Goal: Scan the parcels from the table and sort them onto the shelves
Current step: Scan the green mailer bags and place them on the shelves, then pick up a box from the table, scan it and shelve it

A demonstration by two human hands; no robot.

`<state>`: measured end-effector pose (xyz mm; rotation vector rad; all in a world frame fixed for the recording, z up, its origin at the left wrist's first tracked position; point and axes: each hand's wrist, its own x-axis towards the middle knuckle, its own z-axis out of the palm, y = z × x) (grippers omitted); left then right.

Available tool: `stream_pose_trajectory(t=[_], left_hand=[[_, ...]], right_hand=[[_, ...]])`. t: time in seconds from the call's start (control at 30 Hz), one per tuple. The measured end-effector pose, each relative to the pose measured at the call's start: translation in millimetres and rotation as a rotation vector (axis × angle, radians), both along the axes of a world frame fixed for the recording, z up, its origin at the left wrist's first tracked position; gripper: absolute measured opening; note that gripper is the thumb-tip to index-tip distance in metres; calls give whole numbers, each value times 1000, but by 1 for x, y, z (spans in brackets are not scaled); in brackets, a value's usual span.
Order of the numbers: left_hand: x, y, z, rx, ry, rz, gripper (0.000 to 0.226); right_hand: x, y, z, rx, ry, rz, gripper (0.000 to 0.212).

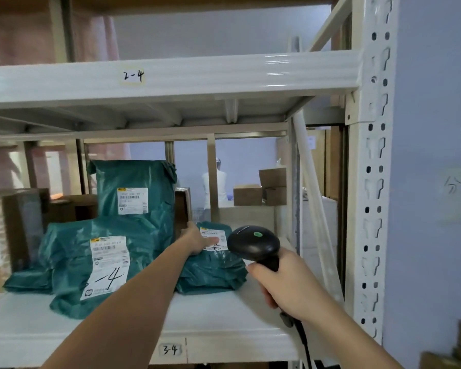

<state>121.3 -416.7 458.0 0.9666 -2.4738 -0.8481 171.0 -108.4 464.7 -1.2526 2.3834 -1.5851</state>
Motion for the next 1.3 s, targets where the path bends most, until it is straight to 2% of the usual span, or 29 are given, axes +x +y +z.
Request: stream_pose_trajectory(t=[0.1,0.3,0.4,0.47,0.57,0.7,0.77,0.9,0.93,1.07,1.2,1.3], left_hand=[[-5,-11,-7,-41,-62,-57,103],[1,10,4,-286,-188,-143,54],[8,36,11,-471,-160,-212,37],[15,55,12,-505,-143,-307,30],[32,82,7,-523,-159,-417,37],[45,91,-5,-522,-178,-438,30],[48,86,-8,-490,-153,-443,33],[54,79,-17,-487,-147,-399,74],[55,81,-17,-486,-163,-381,74],[63,110,-12,-620,-156,-296,49],[73,164,-18,-451,-71,-344,49],[79,210,-26,-419,-82,-393,56]], right_hand=[[0,1,-1,11,-12,-16,10],[-1,5,1,16,-44,-48,11],[3,4,1,22,-62,-62,15],[7,2,2,15,-71,-61,12],[15,-3,2,6,-72,-49,11],[26,-5,-1,35,-69,-60,15],[29,0,-6,41,-81,-80,14],[38,18,-24,52,-139,-124,19],[40,24,-29,54,-161,-128,20],[53,61,-42,83,-180,-146,17],[66,110,-48,61,-216,-161,15],[79,154,-49,41,-228,-169,10]])
